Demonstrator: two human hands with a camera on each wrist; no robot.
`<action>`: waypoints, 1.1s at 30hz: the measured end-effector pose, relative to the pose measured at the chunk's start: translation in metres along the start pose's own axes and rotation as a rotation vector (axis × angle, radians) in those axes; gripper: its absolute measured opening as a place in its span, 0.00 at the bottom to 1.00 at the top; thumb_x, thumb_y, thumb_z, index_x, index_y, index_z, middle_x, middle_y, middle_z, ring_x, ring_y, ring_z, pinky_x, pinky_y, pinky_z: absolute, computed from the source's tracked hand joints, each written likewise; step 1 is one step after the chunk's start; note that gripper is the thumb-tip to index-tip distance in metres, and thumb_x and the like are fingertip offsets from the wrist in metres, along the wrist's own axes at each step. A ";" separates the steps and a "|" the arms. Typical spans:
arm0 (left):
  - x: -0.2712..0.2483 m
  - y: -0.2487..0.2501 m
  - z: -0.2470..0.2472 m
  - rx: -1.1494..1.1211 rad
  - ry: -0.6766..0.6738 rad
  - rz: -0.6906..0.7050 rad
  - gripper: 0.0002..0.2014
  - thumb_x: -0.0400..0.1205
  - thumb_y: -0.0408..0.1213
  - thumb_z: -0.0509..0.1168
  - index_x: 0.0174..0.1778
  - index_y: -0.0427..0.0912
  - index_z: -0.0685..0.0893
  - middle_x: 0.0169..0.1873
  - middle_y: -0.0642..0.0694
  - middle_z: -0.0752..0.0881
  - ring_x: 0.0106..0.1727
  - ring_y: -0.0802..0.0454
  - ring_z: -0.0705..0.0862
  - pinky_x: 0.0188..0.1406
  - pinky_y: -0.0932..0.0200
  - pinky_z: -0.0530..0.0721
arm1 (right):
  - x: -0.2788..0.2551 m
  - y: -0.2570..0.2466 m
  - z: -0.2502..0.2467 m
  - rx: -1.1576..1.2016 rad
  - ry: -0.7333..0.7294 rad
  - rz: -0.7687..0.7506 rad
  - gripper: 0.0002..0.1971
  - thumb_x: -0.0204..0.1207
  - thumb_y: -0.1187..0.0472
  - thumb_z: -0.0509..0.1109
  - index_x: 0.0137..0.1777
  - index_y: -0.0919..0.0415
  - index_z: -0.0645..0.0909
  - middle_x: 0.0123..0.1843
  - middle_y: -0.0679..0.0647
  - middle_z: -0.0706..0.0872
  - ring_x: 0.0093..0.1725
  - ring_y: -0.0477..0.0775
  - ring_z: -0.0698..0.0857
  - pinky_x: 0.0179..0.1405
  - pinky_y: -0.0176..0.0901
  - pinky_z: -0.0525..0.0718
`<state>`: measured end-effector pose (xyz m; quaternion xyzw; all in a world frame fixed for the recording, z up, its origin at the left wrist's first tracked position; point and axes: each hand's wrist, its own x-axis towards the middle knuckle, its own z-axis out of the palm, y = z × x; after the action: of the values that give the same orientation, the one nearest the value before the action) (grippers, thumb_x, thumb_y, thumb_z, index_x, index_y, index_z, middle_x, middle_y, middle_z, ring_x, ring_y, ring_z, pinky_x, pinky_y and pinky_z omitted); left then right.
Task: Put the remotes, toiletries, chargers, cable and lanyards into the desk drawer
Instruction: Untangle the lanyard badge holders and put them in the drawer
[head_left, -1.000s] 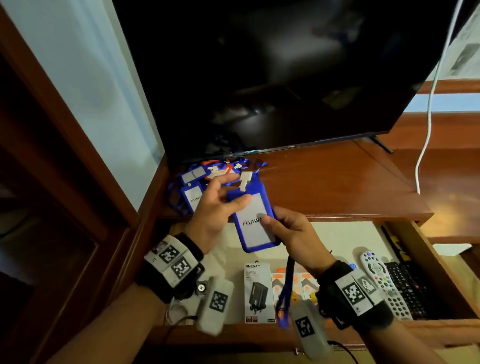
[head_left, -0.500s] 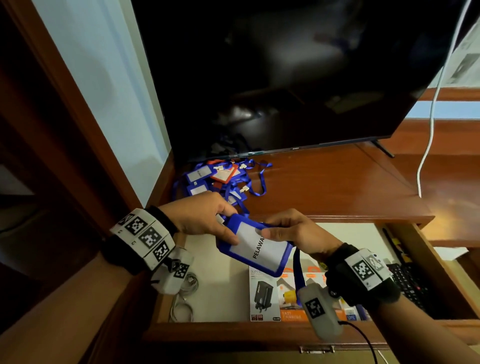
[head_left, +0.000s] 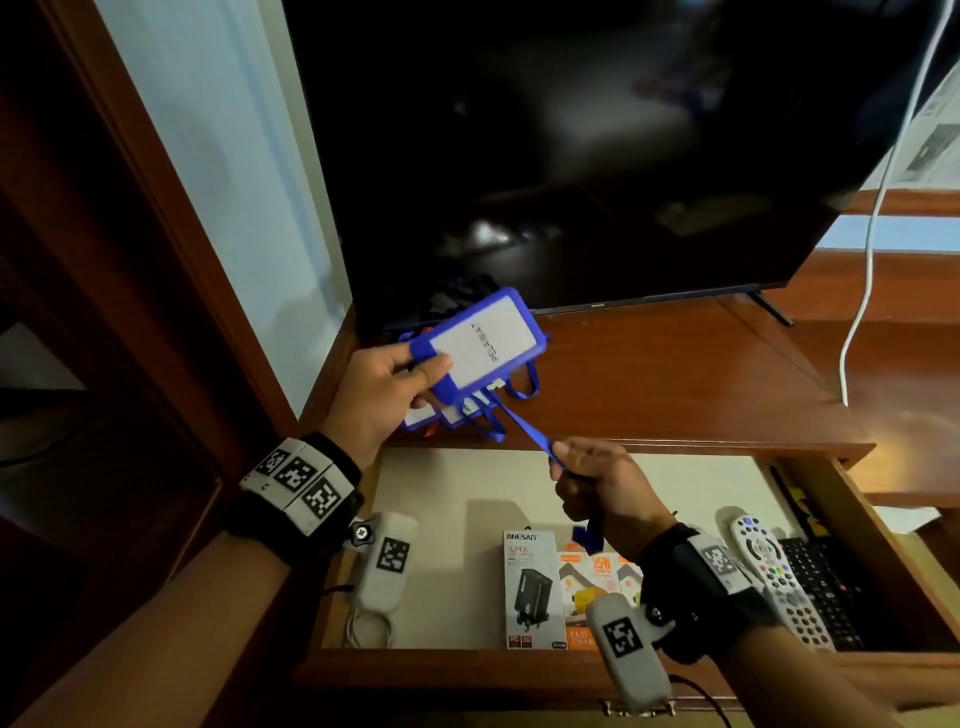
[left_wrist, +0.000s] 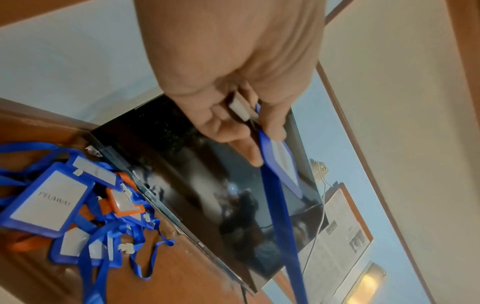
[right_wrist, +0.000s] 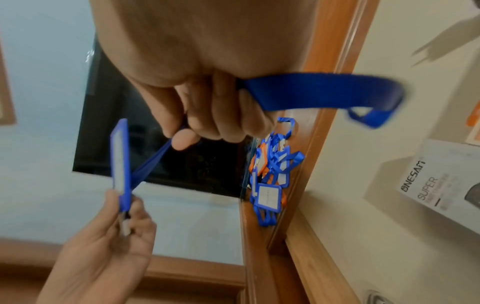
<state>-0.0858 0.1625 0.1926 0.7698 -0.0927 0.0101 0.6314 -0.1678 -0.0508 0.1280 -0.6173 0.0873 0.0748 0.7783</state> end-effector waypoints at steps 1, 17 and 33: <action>0.002 -0.003 0.001 0.018 0.064 0.012 0.07 0.80 0.35 0.68 0.51 0.38 0.86 0.35 0.44 0.88 0.25 0.63 0.83 0.27 0.71 0.80 | -0.001 0.001 0.004 -0.053 -0.001 -0.006 0.15 0.77 0.58 0.67 0.29 0.63 0.76 0.22 0.50 0.58 0.22 0.47 0.53 0.24 0.40 0.49; -0.025 -0.044 0.023 0.690 -0.332 0.321 0.24 0.75 0.57 0.58 0.40 0.34 0.79 0.39 0.41 0.85 0.43 0.43 0.83 0.40 0.42 0.82 | -0.011 -0.067 0.026 -0.171 -0.063 -0.128 0.14 0.82 0.62 0.63 0.35 0.64 0.79 0.21 0.48 0.61 0.23 0.49 0.55 0.25 0.44 0.49; -0.014 -0.012 0.010 -0.302 -0.229 -0.002 0.08 0.77 0.32 0.67 0.51 0.39 0.86 0.49 0.42 0.90 0.54 0.46 0.88 0.53 0.56 0.87 | 0.010 -0.009 0.017 -0.169 -0.134 -0.002 0.14 0.80 0.62 0.62 0.31 0.64 0.73 0.21 0.56 0.64 0.21 0.46 0.59 0.23 0.38 0.52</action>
<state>-0.0991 0.1569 0.1773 0.6626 -0.1636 -0.0920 0.7251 -0.1552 -0.0360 0.1384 -0.6745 0.0279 0.1222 0.7276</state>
